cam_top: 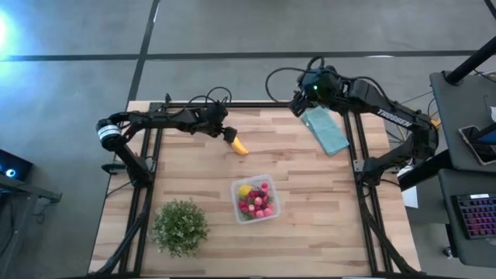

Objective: Pick and placing Produce into tupperware
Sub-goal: Put the strawberry into the transparent bin

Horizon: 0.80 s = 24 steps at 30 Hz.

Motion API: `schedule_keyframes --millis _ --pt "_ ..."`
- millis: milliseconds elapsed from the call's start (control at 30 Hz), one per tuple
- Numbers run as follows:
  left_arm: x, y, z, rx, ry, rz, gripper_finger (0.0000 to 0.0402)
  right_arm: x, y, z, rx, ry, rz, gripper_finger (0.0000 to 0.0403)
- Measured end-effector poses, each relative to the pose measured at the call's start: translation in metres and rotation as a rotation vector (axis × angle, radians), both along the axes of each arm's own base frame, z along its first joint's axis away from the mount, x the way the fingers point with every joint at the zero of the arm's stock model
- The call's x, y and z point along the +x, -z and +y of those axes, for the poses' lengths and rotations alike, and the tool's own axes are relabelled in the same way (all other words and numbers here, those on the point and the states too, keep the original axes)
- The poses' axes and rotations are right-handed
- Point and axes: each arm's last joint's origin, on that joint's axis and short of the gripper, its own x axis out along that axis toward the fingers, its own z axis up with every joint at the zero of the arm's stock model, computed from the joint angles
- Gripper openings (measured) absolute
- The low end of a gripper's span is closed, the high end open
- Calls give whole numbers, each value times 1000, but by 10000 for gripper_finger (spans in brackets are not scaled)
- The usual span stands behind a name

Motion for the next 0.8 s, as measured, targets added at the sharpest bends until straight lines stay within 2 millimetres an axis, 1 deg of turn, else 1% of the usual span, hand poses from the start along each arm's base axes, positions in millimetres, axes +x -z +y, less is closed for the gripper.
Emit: schedule_keyframes --millis 133,233,400,600,667,800 --pt "0 0 0 6 -1 -11 279 -2 -1 -5 -1 -2 -7 224" --pt "-2 5 -1 -14 -21 -3 279 -3 -1 -8 -3 5 -6 226" --pt "-4 9 -3 -38 -41 -2 279 -2 -2 -9 -8 7 -15 226" --pt "-1 8 -1 -14 -39 -40 279 -1 -4 -9 -17 7 -38 226" --pt "2 13 1 -8 -39 -53 279 -1 -4 -9 -17 8 -38 226" --pt "7 28 3 -49 -29 -28 279 -1 -4 -9 -16 9 -40 226"
